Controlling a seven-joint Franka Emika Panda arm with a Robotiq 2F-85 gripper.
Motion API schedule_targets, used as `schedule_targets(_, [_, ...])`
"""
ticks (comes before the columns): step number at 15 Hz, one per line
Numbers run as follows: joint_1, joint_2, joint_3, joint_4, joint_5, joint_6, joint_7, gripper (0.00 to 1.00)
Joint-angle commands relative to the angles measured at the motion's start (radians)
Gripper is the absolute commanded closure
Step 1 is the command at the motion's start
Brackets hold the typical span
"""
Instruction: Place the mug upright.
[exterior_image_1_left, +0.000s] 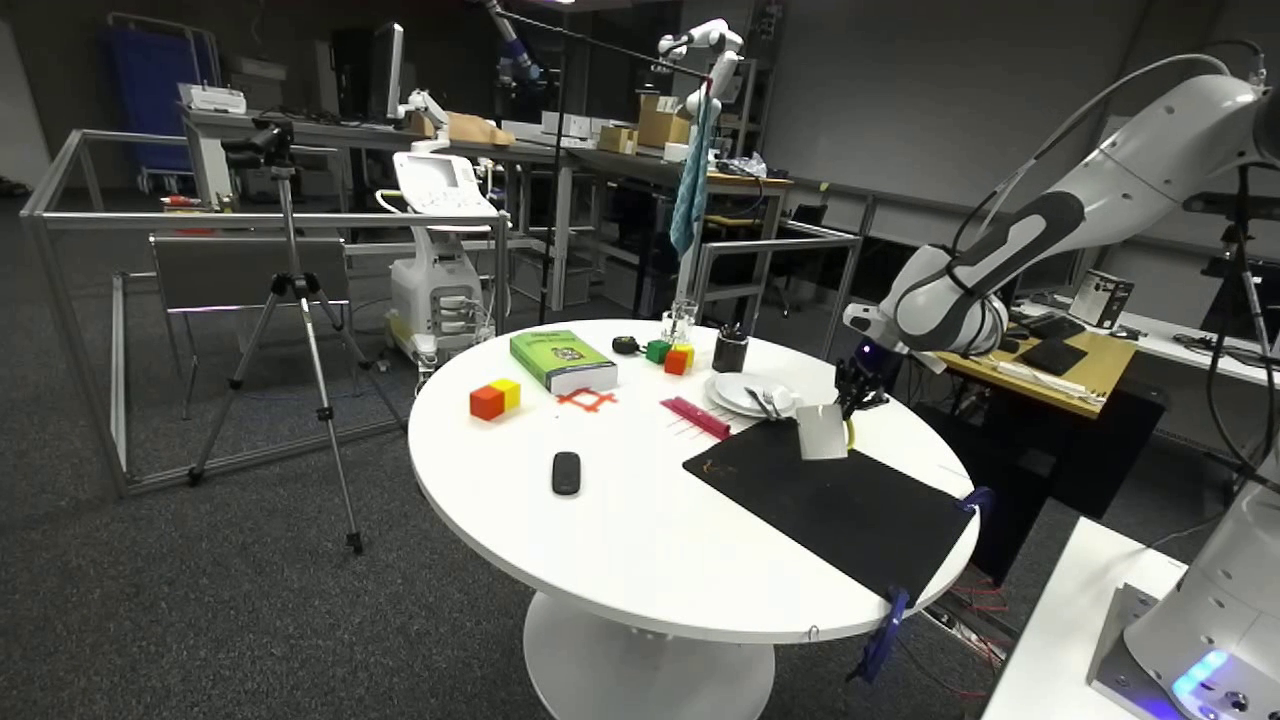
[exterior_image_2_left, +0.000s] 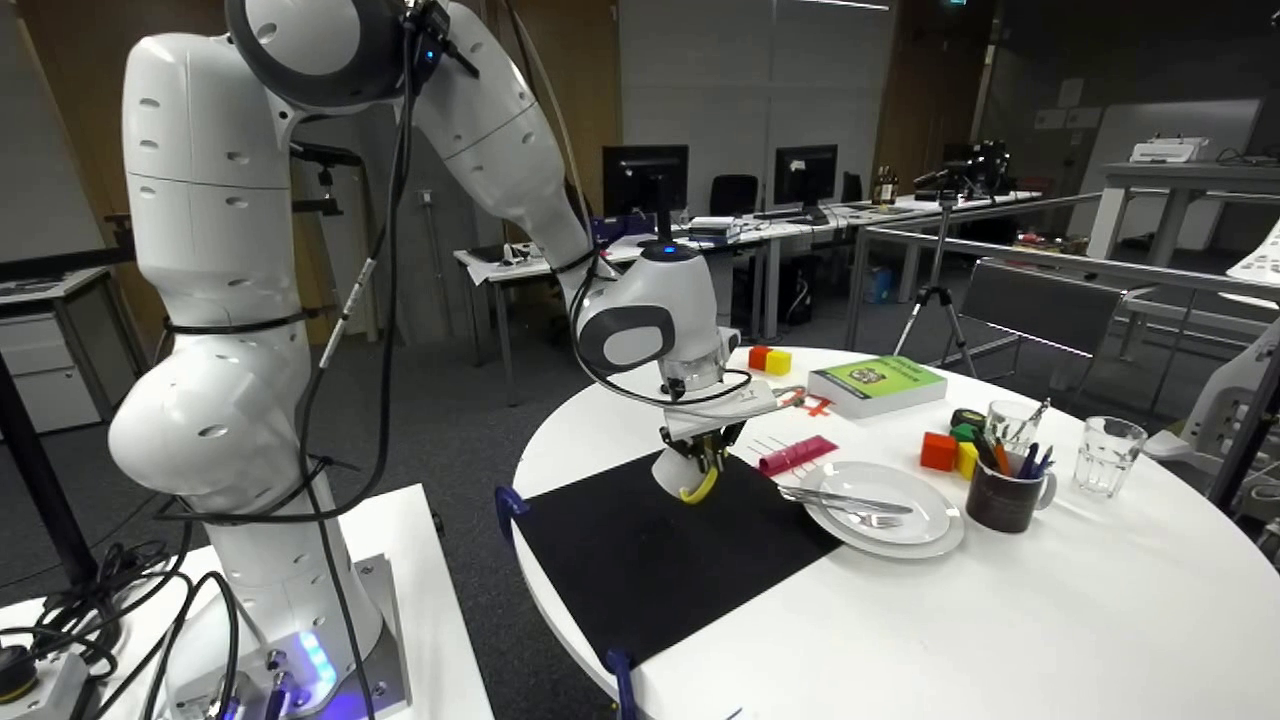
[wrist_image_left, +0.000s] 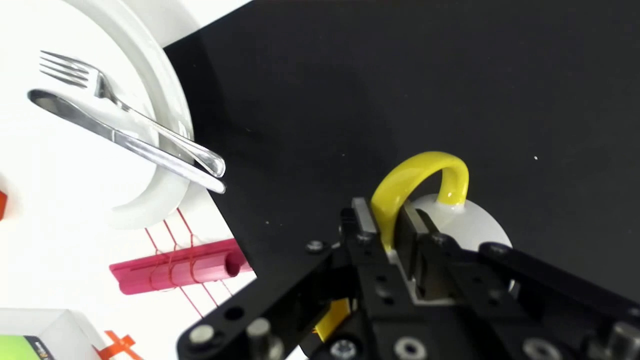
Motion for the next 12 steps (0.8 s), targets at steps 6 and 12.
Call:
schedule_targets(6, [-0.007,-0.09,0.009,-0.194,-0.025,0.347,-0.034,0.96])
schedule_targets(12, [0.061,-0.072,-0.076,-0.284,-0.152,0.584,0.017,0.96])
